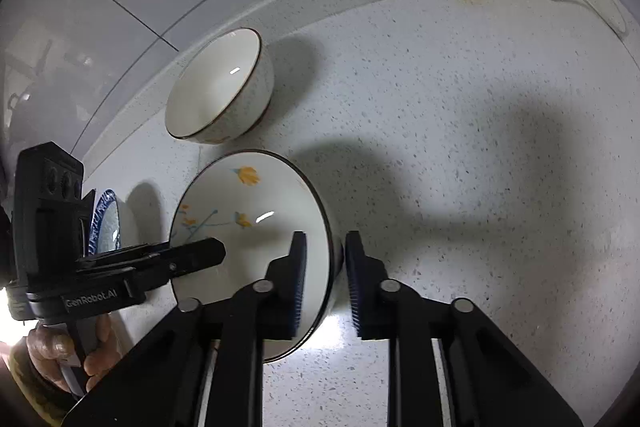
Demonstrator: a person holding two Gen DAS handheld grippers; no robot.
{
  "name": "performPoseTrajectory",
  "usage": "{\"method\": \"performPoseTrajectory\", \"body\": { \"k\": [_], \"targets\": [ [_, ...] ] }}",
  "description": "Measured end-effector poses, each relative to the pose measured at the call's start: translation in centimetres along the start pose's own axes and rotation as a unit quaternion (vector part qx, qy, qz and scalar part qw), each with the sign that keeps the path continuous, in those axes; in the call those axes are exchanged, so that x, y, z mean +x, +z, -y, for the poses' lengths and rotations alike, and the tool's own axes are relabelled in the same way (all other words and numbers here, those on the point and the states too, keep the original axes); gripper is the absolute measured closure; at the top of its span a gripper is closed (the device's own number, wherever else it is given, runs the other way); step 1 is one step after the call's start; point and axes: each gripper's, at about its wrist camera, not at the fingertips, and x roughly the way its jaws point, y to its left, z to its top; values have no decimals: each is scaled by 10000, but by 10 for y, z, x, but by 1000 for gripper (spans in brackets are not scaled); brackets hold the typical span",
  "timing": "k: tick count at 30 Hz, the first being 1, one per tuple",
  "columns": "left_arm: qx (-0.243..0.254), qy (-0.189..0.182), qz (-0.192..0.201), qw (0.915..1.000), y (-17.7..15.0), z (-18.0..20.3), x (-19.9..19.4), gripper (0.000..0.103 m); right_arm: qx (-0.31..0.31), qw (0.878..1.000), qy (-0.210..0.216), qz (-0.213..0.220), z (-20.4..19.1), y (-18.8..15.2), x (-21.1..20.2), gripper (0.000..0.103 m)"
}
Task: Organize plates and bowls
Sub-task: 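Grip the rim of the cream flower bowl with the right gripper and lift, then lower the flower bowl into the blue-and-white plate and open the right gripper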
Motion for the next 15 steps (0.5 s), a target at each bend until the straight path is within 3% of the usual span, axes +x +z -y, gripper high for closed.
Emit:
{"method": "performPoseTrajectory", "body": {
  "k": [5, 8, 15],
  "targets": [
    [-125, -87, -71, 9999, 3, 2, 3, 86, 74, 9999, -93, -7, -2, -2, -6, 93],
    [-73, -174, 8, 9998, -2, 3, -15, 86, -11, 9998, -145, 100, -12, -3, -19, 93],
    [-29, -198, 706, 9973, -13, -14, -119, 86, -494, 9967, 271, 576, -89, 1, -60, 93]
  ]
}}
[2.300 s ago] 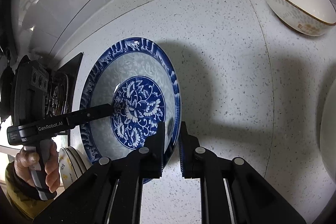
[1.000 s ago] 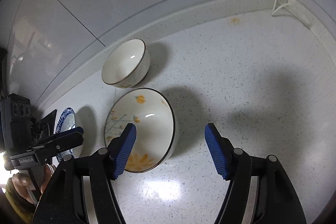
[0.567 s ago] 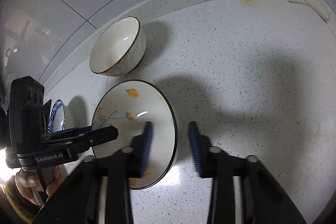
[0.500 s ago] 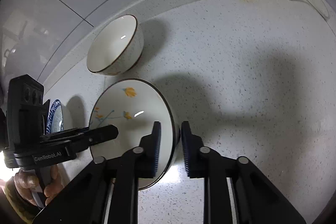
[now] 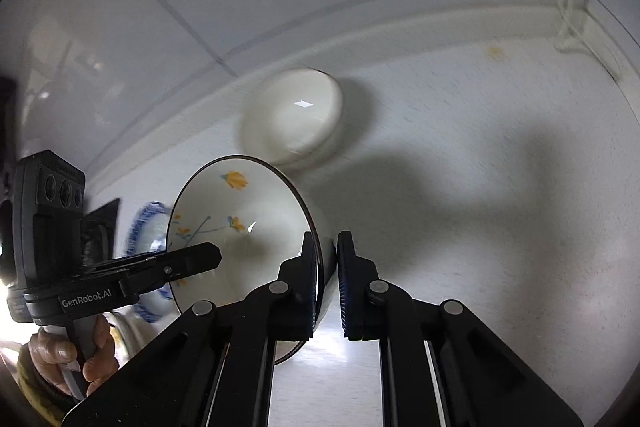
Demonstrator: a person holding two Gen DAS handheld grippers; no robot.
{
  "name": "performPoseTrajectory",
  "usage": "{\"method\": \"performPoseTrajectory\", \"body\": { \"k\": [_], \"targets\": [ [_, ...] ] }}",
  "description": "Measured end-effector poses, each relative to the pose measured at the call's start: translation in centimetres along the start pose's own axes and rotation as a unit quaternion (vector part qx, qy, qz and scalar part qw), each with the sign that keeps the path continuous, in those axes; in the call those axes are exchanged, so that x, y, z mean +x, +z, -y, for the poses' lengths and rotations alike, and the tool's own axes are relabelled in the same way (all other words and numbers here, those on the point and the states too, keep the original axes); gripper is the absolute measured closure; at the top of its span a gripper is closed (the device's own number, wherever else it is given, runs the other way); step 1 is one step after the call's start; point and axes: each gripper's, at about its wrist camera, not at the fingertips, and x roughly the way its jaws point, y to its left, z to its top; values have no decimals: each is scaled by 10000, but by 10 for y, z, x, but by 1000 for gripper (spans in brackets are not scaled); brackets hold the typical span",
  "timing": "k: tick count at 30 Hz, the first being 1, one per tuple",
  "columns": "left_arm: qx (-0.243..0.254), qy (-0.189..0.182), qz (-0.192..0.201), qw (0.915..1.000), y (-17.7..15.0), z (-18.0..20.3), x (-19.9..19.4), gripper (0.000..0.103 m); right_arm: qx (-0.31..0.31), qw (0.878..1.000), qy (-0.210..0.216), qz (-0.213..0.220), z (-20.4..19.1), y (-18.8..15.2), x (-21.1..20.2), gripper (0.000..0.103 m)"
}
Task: Organize plates and bowls
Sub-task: 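Lower the flower bowl into the blue-and-white plate and open the right gripper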
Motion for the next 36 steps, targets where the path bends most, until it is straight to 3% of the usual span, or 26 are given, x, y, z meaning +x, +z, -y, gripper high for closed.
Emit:
{"method": "performPoseTrajectory", "body": {
  "k": [6, 13, 20, 29, 33, 36],
  "targets": [
    [-255, 374, 485, 9978, -13, -57, -92, 86, -741, 9958, 534, -78, -101, -3, 20, 93],
    [-859, 772, 274, 9929, -37, -139, -105, 87, -986, 9906, 601, -739, -162, -23, 93, 93],
    [-1024, 991, -70, 9898, -49, -181, -85, 87, -1144, 9862, 184, -1179, -182, -37, 134, 93],
    [-1041, 992, -312, 9891, -43, -188, -66, 87, -1288, 9799, -153, -1517, -190, -46, 159, 94],
    [-1021, 982, -283, 9895, -43, -187, -62, 88, -1312, 9794, -203, -1521, -189, -44, 157, 94],
    [-871, 1074, -27, 9904, -40, -181, -71, 88, -1292, 9809, -202, -1442, -189, -43, 157, 92]
  ]
}}
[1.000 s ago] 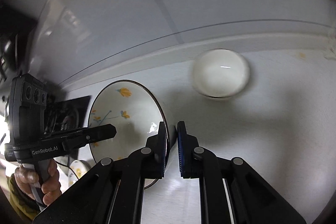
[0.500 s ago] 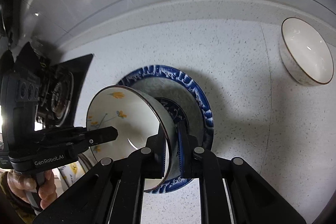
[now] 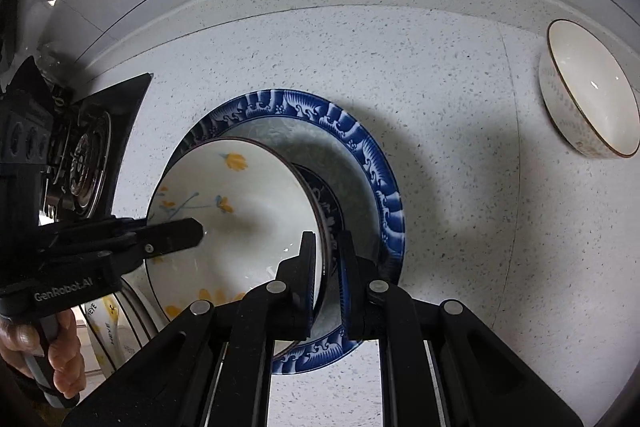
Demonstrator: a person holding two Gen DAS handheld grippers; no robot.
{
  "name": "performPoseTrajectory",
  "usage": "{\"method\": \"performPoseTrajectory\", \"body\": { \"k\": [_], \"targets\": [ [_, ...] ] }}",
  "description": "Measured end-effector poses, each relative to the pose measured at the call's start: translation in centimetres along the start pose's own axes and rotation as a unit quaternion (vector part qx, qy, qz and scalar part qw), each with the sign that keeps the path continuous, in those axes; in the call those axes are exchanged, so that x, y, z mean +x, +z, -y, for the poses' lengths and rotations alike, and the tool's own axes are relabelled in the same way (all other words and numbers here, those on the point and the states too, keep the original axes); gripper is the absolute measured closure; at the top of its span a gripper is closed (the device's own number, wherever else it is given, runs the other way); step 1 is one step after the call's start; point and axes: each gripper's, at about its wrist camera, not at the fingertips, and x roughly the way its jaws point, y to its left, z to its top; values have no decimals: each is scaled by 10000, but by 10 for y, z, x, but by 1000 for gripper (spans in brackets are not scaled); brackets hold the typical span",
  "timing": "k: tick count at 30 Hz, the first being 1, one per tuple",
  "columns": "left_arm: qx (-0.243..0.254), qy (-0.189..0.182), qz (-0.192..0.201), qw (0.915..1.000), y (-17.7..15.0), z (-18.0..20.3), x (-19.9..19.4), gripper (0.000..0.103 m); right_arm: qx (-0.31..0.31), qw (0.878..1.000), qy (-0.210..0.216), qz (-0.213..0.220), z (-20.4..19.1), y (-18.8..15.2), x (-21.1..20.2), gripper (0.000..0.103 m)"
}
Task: Organize plates and bowls
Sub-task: 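Lower the flower bowl into the blue-and-white plate and open the right gripper, then move the right tool to the plain white bowl and grip its rim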
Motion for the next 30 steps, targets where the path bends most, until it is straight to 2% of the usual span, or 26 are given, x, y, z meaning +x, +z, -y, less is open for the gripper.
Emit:
{"method": "performPoseTrajectory", "body": {
  "k": [5, 7, 11, 13, 14, 15, 17, 19, 22, 25, 30],
  "targets": [
    [83, 43, 543, 9985, -5, 4, -28, 88, -13, 9997, 0, 249, 8, -6, -16, 85],
    [139, 195, 771, 9967, -10, 10, -39, 88, -21, 9990, 80, 438, 15, -11, -30, 75],
    [372, 246, 1235, 9913, -17, 40, -60, 85, 0, 9971, 110, 753, 32, -20, -59, 67],
    [487, 112, 1346, 9896, -17, 59, -67, 85, 55, 9954, 38, 952, 49, -23, -77, 53],
    [527, 53, 1345, 9895, -14, 68, -67, 83, 114, 9945, 12, 1043, 59, -24, -85, 50],
    [567, -32, 1313, 9897, -12, 79, -65, 73, 236, 9933, -17, 1128, 75, -24, -94, 45],
    [592, -221, 1178, 9910, -2, 100, -56, 62, 510, 9907, -79, 1257, 103, -23, -107, 38],
    [662, -343, 1052, 9916, 7, 118, -44, 60, 763, 9878, -119, 1351, 128, -22, -115, 30],
    [727, -482, 758, 9933, 24, 146, -21, 49, 1117, 9833, -43, 1435, 164, -14, -121, 28],
    [708, -519, 442, 9952, 45, 167, 10, 47, 1259, 9814, -43, 1446, 186, -2, -118, 25],
    [407, -376, 273, 9981, 82, 182, 55, 47, 1505, 9795, 149, 1329, 223, 21, -99, 23]
  ]
}}
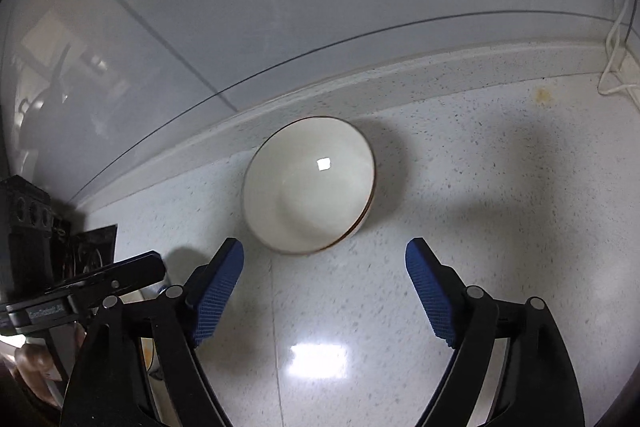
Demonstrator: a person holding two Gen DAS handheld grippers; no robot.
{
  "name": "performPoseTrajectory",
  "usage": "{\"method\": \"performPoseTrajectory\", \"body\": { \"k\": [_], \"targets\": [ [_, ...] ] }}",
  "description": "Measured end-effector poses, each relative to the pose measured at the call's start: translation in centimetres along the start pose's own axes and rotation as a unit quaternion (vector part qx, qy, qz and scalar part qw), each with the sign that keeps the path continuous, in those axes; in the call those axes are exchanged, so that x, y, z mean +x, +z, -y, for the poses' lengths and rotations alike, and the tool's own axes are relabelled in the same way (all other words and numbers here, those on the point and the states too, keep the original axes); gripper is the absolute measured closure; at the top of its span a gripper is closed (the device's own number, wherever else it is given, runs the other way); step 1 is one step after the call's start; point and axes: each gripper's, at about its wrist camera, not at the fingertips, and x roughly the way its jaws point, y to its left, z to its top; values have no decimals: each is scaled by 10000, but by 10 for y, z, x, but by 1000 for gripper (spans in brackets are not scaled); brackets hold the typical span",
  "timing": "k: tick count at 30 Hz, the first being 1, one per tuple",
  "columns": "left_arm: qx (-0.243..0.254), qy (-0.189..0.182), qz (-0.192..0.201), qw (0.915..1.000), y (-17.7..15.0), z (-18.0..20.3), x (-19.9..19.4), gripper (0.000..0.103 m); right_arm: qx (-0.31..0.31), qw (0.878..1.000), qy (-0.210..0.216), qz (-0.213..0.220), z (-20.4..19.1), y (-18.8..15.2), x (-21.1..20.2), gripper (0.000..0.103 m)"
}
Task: Organize plates and bowls
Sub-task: 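Move the right tool to the plain white bowl and grip its rim, then lift the white bowl with the right gripper and lower it into the flower bowl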
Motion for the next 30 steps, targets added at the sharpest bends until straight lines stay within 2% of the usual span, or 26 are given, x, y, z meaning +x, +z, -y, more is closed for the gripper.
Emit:
{"method": "performPoseTrajectory", "body": {
  "k": [6, 9, 17, 21, 24, 30],
  "targets": [
    [-316, 44, -117, 9994, 33, -1, 52, 47, 109, 9997, 154, -142, 13, 17, 28, 25],
    [-439, 8, -164, 9989, 38, -7, 69, 51, 118, 9995, 202, -235, 15, 19, 40, 43],
    [-459, -224, -397, 9979, 41, -8, 96, 86, 175, 9990, 6, -406, 16, 18, 54, 87],
    [-488, -289, -484, 9972, 38, -6, 96, 86, 113, 9989, -171, -421, 10, 13, 51, 88],
    [-506, -354, -486, 9969, 32, -7, 87, 85, 118, 9988, -133, -447, 4, 8, 50, 88],
    [-508, -390, -294, 9975, 10, -8, 32, 85, -117, 9994, -15, -311, -32, -9, 20, 88]
  ]
}}
